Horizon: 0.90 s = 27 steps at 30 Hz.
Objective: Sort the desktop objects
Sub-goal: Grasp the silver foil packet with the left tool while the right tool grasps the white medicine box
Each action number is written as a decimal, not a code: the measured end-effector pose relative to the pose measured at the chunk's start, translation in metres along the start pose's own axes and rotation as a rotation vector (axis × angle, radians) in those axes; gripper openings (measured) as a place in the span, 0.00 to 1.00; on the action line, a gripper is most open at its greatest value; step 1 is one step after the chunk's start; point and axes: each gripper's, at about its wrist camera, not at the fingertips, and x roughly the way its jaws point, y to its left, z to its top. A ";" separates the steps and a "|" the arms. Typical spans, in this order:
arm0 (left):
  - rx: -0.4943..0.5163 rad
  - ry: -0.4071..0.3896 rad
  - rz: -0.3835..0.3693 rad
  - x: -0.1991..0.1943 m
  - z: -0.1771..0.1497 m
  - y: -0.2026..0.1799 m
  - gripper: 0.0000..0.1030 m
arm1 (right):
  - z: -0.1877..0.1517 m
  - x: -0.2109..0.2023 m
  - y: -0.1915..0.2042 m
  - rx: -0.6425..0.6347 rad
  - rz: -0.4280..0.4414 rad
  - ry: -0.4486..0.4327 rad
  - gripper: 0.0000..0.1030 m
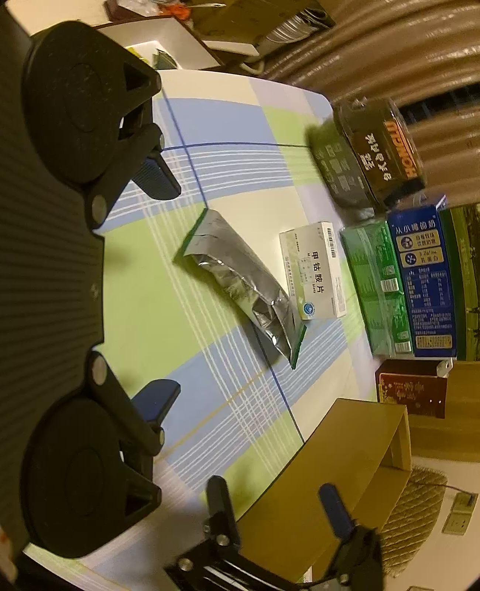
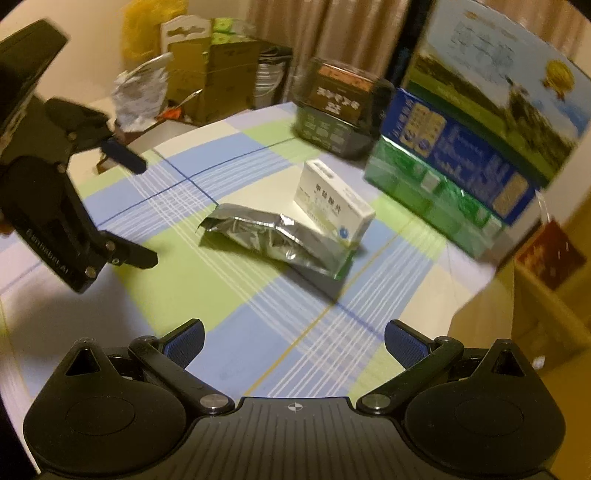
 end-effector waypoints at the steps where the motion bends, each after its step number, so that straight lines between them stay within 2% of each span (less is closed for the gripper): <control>1: 0.011 0.002 -0.002 0.003 0.002 0.003 0.99 | 0.004 0.002 -0.001 -0.035 0.003 0.002 0.98; 9: 0.121 -0.012 -0.042 0.032 0.024 0.017 0.97 | 0.021 0.036 -0.012 -0.229 0.041 0.048 0.98; 16: 0.291 0.010 -0.108 0.069 0.046 0.005 0.92 | 0.021 0.074 -0.019 -0.395 0.040 0.107 0.98; 23: 0.390 0.050 -0.152 0.115 0.058 0.001 0.79 | 0.029 0.102 -0.043 -0.395 0.056 0.126 0.98; 27: 0.433 0.071 -0.162 0.134 0.068 0.006 0.75 | 0.034 0.114 -0.052 -0.399 0.064 0.132 0.98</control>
